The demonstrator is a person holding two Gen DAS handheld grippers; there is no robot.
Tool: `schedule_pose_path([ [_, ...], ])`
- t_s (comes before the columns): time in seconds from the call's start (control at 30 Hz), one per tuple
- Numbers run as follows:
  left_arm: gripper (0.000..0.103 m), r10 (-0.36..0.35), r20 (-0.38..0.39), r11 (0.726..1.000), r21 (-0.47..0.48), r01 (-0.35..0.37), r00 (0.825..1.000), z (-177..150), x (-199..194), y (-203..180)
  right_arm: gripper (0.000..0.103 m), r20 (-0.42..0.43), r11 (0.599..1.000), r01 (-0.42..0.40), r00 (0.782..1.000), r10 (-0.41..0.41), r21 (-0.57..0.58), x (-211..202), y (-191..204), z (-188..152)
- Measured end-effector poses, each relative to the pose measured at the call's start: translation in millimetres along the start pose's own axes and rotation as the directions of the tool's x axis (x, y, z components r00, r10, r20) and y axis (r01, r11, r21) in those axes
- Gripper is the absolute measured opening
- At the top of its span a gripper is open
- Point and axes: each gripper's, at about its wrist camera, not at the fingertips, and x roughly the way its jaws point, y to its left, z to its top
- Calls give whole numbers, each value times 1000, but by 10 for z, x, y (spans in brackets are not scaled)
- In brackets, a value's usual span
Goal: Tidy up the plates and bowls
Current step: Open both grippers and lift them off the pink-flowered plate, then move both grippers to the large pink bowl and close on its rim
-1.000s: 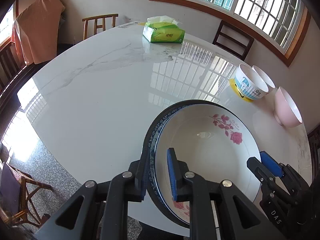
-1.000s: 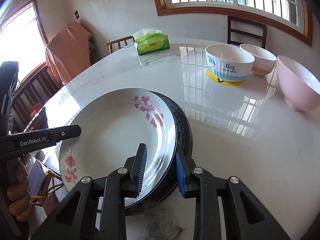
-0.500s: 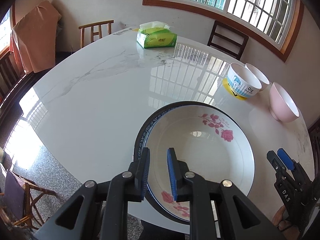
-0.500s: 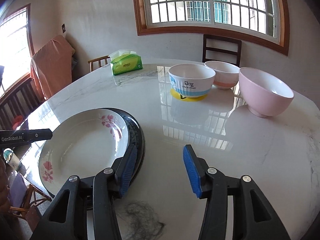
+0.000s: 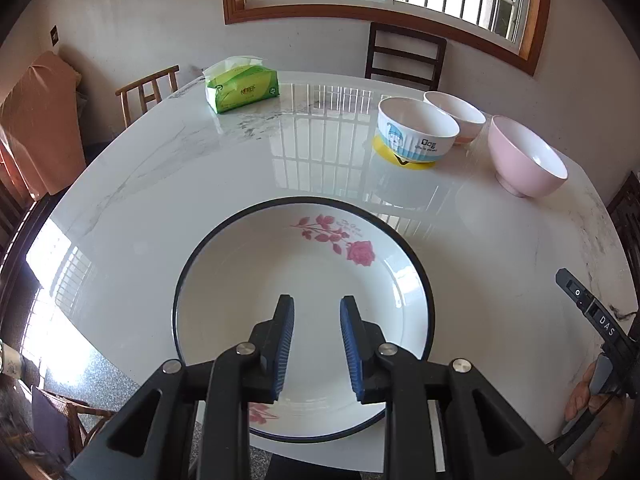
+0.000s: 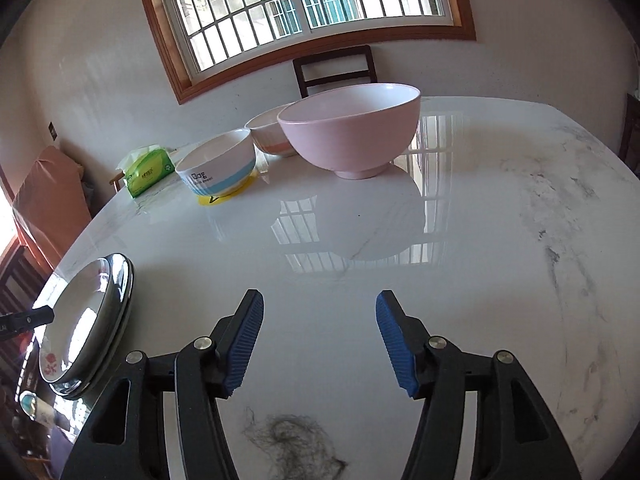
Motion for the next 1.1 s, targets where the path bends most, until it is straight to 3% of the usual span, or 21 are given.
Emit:
schedule_pose_path([
  [0.3,26,-18,-16,990,140,20,1000,197,88,-790,63,-5,944,-135,990,143,302,103,-793,133],
  [0.6,27,-118,-116,974,180,138,986,592,383,-1463,63,-12,949,-93,995,101,303,195,-1063,346],
  [0.7,27,-186,-143,966,156,208,972,847,485,-1638,64,-45,960,-44,997,59,276,240,-1124,463],
  [0.77,26,-244,-150,958,116,262,958,1068,560,-1712,65,-58,954,-54,996,74,294,274,-1192,572],
  [0.87,27,-376,-153,925,2,381,914,1405,696,-1734,65,-50,952,-91,993,110,291,265,-1238,804],
  [1.1,27,-419,-197,908,-114,403,887,1896,1180,-1869,65,-62,955,-154,983,175,254,413,-1126,1500],
])
